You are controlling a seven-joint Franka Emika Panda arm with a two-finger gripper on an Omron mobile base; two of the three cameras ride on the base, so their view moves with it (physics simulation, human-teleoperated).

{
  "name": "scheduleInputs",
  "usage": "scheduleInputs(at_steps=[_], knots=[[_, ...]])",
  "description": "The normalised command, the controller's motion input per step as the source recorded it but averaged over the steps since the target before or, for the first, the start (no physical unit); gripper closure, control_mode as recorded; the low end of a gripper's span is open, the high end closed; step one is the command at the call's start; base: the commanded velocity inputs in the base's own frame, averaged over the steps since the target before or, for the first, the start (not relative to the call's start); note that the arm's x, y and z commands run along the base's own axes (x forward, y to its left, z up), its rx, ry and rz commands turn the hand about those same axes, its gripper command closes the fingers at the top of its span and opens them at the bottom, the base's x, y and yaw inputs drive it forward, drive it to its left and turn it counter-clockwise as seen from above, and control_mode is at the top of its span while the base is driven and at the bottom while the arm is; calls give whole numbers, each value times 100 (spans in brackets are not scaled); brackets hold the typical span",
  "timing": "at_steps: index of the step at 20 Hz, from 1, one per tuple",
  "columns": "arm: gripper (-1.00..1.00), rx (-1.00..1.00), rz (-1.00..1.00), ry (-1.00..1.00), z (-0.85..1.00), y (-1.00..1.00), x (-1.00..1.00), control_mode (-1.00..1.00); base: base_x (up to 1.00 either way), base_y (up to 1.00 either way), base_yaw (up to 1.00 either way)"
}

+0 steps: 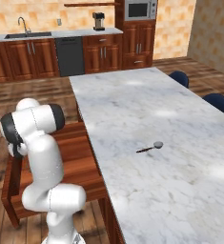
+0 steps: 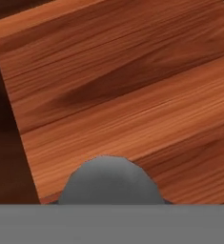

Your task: Organize the utensils by type. Pick up the wooden spoons from the counter and place them in the open cabinet. Then pick up the metallic utensils from the counter and place them in the open drawer.

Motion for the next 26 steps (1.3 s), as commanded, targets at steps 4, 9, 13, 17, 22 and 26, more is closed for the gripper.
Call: scheduleInputs(at_steps=[4, 9, 13, 17, 22, 26], knots=[[100, 0, 0, 16, -56, -9, 37, -100, 0, 0, 0], [100, -7, -6, 10, -40, 7, 40, -100, 0, 0, 0], [100, -15, -9, 9, -44, 1, 22, -100, 0, 0, 0], [100, -13, -10, 2, -49, 1, 4, -100, 0, 0, 0], [100, -3, -12, 1, -40, 0, 10, -100, 0, 0, 0], [100, 0, -12, 2, -39, 0, 18, -100, 0, 0, 0]])
